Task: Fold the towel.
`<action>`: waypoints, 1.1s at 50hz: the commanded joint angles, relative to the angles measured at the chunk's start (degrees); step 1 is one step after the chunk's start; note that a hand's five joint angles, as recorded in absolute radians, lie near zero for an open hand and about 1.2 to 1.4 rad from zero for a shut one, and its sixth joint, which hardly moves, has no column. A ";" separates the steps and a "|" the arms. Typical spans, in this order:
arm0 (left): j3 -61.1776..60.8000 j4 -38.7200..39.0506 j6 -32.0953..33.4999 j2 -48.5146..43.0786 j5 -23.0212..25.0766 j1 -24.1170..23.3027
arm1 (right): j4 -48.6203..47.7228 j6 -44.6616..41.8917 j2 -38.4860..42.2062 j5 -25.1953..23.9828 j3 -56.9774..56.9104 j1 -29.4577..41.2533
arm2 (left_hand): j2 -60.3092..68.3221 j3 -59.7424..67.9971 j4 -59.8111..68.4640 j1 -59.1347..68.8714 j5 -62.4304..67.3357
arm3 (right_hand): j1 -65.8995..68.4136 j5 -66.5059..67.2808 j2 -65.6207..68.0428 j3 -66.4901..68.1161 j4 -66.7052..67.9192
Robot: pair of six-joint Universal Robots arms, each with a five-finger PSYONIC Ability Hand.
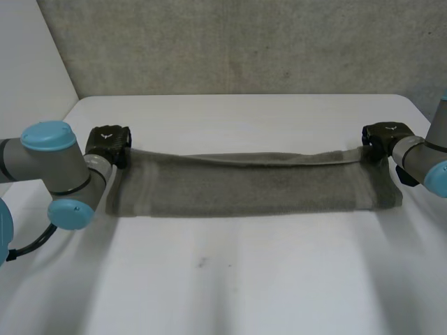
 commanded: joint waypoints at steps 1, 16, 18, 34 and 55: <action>0.85 0.37 -0.27 -0.57 0.38 0.02 | -0.03 0.01 1.45 0.60 -2.45 0.01 | 10.23 10.26 10.14 11.82 10.85 | -34.78 -35.12 -34.81 -34.48 -35.85; -4.06 0.63 -9.57 9.07 -0.41 -0.78 | -0.73 0.54 -11.44 0.16 -0.71 0.80 | -59.56 -59.53 -59.65 -57.97 -58.94 | -65.65 -66.00 -65.68 -65.35 -66.72; -5.73 0.63 -9.84 11.44 -0.94 -0.69 | -0.82 0.45 -14.16 0.07 1.04 0.71 | -59.56 -59.53 -59.65 -57.97 -58.94 | -65.65 -66.00 -65.68 -65.35 -66.72; -28.05 3.53 -10.20 32.37 -2.70 -0.95 | -9.76 -7.62 -34.66 -0.81 38.81 -1.40 | -59.56 -59.53 -59.65 -57.97 -58.94 | -63.76 -64.10 -63.78 -63.45 -64.83; -37.65 11.44 -10.11 36.25 -2.70 -2.36 | -32.81 -19.68 -28.08 -6.26 61.44 -5.35 | -59.56 -59.53 -59.65 -57.97 -58.94 | -46.22 -46.57 -46.25 -45.92 -47.30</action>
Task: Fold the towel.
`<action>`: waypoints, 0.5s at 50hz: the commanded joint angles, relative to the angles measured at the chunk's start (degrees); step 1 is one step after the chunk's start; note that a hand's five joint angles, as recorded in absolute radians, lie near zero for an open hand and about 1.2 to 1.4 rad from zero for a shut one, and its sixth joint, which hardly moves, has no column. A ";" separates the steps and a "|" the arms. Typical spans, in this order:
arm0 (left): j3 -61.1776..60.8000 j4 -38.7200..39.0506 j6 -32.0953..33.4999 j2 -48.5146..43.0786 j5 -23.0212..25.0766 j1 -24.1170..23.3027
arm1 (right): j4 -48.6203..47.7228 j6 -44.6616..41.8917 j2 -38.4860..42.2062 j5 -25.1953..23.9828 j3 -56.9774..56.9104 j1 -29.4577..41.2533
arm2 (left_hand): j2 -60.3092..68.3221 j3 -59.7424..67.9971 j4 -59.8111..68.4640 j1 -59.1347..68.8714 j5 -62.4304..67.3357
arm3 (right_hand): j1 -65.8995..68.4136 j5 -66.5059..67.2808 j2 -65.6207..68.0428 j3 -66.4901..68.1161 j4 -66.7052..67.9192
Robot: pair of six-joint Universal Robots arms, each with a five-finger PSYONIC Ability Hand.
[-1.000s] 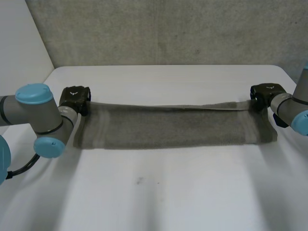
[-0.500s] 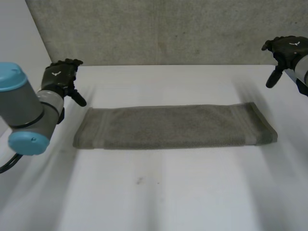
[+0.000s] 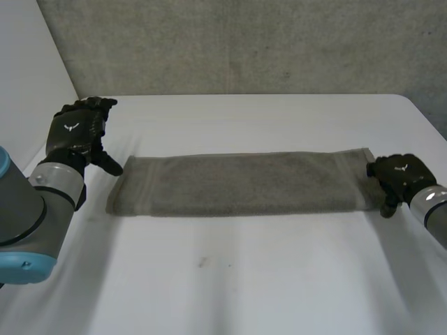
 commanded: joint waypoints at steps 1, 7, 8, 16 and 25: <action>0.01 0.29 -0.01 -0.56 0.01 -0.18 | -1.83 -3.44 4.43 -0.29 -1.20 -1.00 | 0.61 0.46 0.51 0.13 -1.31 | 7.70 6.53 8.10 7.35 7.21; -0.43 0.38 -0.01 -0.48 0.01 -0.09 | -3.06 -4.50 6.11 -0.29 -2.79 -1.87 | 0.61 0.46 0.51 0.13 -1.31 | 43.08 41.91 43.49 42.74 42.59; -0.43 0.38 -0.01 -0.47 0.01 -0.09 | -3.06 -4.50 6.11 -0.29 -2.79 -1.88 | 0.61 0.46 0.51 0.13 -1.31 | 43.22 42.05 43.63 42.87 42.73; -0.69 0.47 -0.01 -0.30 0.01 0.00 | -3.41 -4.33 5.41 1.82 -4.46 -4.78 | 0.61 0.46 0.51 0.13 -1.31 | 55.27 54.10 55.68 54.93 54.79; -0.78 0.38 -0.01 -0.21 0.01 0.08 | -1.40 -6.61 3.21 6.65 -8.23 -17.94 | 0.61 0.46 0.51 0.13 -1.31 | 55.27 54.10 55.68 54.93 54.79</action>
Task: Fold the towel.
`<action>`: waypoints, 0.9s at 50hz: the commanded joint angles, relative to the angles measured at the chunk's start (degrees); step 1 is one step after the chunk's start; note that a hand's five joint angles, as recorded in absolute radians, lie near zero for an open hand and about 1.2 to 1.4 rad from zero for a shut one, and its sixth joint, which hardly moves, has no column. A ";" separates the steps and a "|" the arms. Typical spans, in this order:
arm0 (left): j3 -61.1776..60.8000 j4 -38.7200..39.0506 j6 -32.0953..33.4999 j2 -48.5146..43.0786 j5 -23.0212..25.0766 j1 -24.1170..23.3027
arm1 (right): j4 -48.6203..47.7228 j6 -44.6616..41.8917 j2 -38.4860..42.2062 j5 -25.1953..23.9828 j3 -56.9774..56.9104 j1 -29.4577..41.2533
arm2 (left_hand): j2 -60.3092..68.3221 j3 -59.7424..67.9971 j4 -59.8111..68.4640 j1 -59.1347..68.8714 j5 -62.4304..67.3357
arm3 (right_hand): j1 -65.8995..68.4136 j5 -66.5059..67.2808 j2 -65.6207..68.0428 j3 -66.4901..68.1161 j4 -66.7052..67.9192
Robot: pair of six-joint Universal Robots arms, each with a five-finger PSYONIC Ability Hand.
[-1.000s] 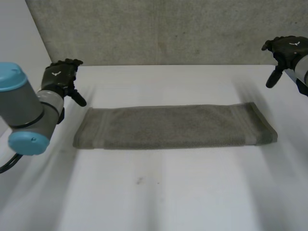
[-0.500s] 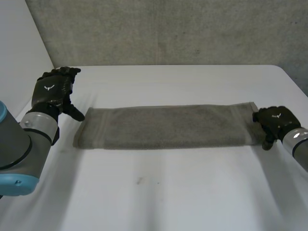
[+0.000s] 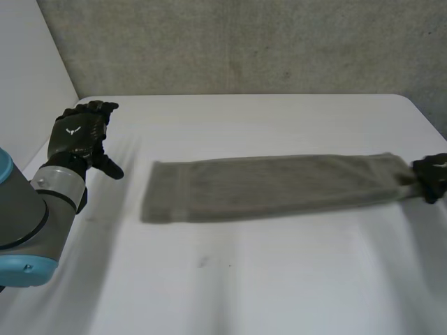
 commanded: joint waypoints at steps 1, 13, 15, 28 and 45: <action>-0.05 -0.03 0.00 0.08 0.00 0.08 | 2.22 -2.82 -1.65 2.24 -4.16 -10.18 | 0.61 0.47 0.51 0.13 -1.30 | 4.91 3.80 5.18 3.70 3.22; -0.40 0.06 0.00 0.26 0.00 -0.10 | 6.01 -2.57 -8.16 0.66 -10.15 4.14 | 0.61 0.47 0.51 0.13 -1.30 | 4.91 3.80 5.18 3.70 3.22; -0.49 -0.03 0.00 0.35 0.00 -0.10 | 5.92 -1.61 -8.86 0.66 -10.41 13.32 | 0.61 0.47 0.51 0.13 -1.30 | 4.91 3.80 5.18 3.70 3.22; -0.58 0.06 0.00 0.35 0.09 -0.10 | 5.31 -1.25 4.03 1.45 -12.52 49.72 | 0.61 0.47 0.51 0.13 -1.30 | 4.91 3.80 5.18 3.70 3.22; -0.84 0.06 0.00 0.35 0.17 -0.19 | 5.13 7.19 -4.65 14.28 -8.83 46.15 | 0.61 0.47 0.51 0.13 -1.30 | -65.09 -66.20 -64.82 -66.30 -66.78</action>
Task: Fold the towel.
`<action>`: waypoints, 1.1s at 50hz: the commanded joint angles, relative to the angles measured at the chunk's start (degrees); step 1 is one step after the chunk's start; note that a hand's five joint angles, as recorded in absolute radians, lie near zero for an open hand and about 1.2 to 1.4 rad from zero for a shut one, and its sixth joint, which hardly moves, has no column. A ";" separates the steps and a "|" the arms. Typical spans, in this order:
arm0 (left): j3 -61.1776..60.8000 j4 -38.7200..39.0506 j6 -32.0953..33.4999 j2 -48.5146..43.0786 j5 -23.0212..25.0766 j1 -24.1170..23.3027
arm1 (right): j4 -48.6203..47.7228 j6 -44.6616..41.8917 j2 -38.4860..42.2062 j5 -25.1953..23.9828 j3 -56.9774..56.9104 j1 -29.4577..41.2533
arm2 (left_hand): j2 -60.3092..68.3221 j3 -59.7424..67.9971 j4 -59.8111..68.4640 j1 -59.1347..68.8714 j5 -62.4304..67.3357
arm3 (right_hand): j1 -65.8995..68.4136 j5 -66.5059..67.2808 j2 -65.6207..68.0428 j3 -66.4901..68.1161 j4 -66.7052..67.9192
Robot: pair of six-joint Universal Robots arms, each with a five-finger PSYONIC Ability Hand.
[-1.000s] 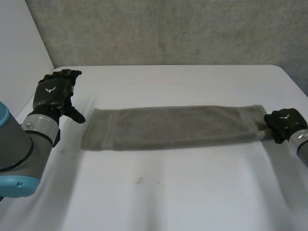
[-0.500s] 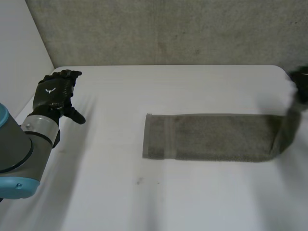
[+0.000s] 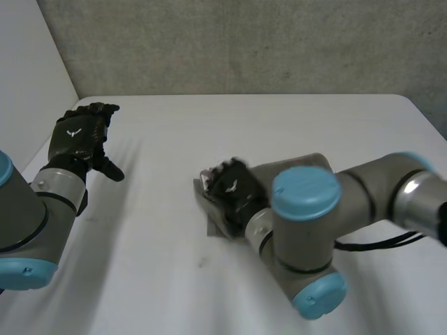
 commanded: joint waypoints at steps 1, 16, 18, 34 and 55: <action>-0.11 0.14 0.09 -0.02 0.05 -0.06 | -0.54 9.46 -11.60 1.68 7.34 -9.47 | 0.61 0.47 0.51 0.13 -1.30 | -3.61 -3.39 -4.14 -3.55 -4.71; -0.29 0.40 0.09 -0.19 -0.04 -1.29 | -2.20 12.49 -15.76 -16.23 27.13 -32.78 | 0.61 0.47 0.51 0.13 -1.30 | 0.62 0.84 0.09 0.67 -0.49; -0.38 0.40 0.09 -0.37 -0.04 -1.29 | -3.25 11.26 -14.80 -18.08 28.10 -34.18 | 0.61 0.47 0.51 0.13 -1.30 | 5.84 6.06 5.32 5.90 4.74; -0.12 0.23 0.26 0.07 -0.21 -2.52 | -11.53 9.49 -16.79 -18.10 26.62 -35.70 | 0.61 0.47 0.51 0.13 -1.30 | 66.39 66.61 65.86 66.45 65.29; 15.53 -16.91 0.09 2.71 -6.72 -10.96 | 15.98 0.35 1.12 -10.01 -7.05 0.34 | 0.61 0.47 0.51 0.13 -1.30 | 4.55 4.77 4.03 4.61 3.45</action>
